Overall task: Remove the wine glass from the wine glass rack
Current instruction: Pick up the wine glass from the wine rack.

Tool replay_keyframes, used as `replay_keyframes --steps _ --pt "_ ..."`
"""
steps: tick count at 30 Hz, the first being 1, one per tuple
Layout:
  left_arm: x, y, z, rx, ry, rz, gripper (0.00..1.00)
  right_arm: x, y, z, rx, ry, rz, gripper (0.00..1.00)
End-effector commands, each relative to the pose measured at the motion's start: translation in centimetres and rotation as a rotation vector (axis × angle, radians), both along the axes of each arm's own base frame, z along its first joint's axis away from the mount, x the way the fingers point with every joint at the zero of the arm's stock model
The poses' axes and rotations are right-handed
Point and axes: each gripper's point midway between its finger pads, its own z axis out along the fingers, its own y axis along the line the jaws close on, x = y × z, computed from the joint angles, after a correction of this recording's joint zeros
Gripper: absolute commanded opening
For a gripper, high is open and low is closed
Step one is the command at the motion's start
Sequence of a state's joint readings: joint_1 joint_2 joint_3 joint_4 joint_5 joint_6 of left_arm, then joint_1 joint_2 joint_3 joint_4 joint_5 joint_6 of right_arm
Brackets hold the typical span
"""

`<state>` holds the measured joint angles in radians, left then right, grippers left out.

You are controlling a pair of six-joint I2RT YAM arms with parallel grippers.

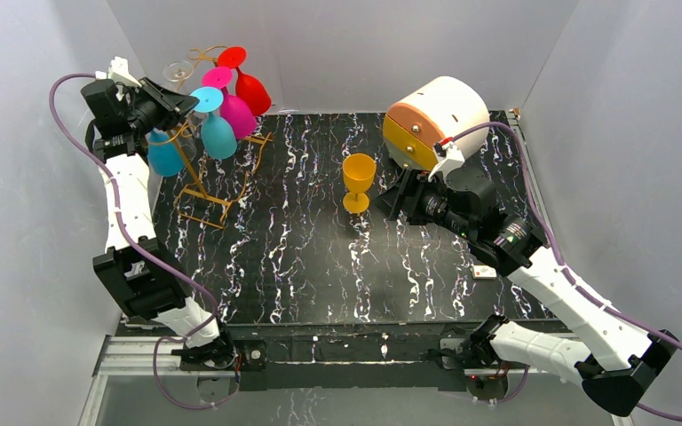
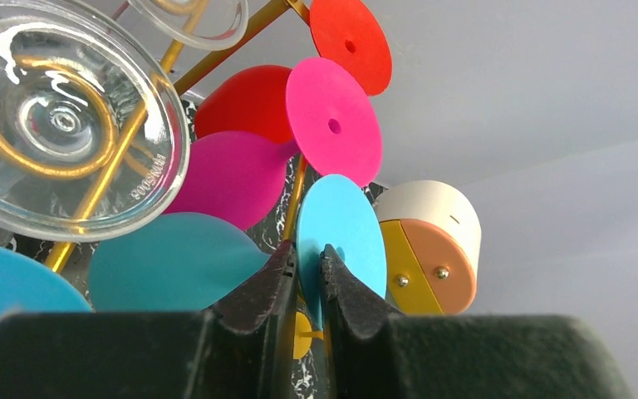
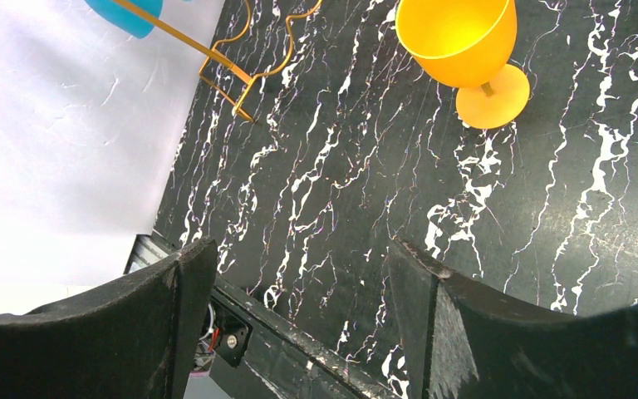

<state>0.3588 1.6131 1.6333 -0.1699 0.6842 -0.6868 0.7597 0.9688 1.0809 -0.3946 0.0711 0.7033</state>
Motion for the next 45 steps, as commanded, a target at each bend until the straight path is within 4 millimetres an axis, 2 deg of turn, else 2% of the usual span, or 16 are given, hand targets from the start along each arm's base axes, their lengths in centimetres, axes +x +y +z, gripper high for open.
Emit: replay_keyframes --steps 1,16,26,45 --pt "-1.5 -0.5 -3.6 -0.057 0.140 -0.005 0.00 0.2 0.1 2.6 0.046 -0.052 -0.001 0.83" --pt "-1.9 -2.1 0.8 -0.141 0.018 -0.086 0.00 0.1 0.3 2.7 0.060 -0.048 0.005 0.83" --pt "-2.8 -2.7 1.1 -0.132 0.002 -0.116 0.00 0.0 0.5 2.5 0.061 -0.041 0.010 0.83" --pt "-3.4 -3.8 3.7 -0.157 -0.075 -0.196 0.00 0.0 0.5 2.4 0.066 -0.035 0.007 0.83"
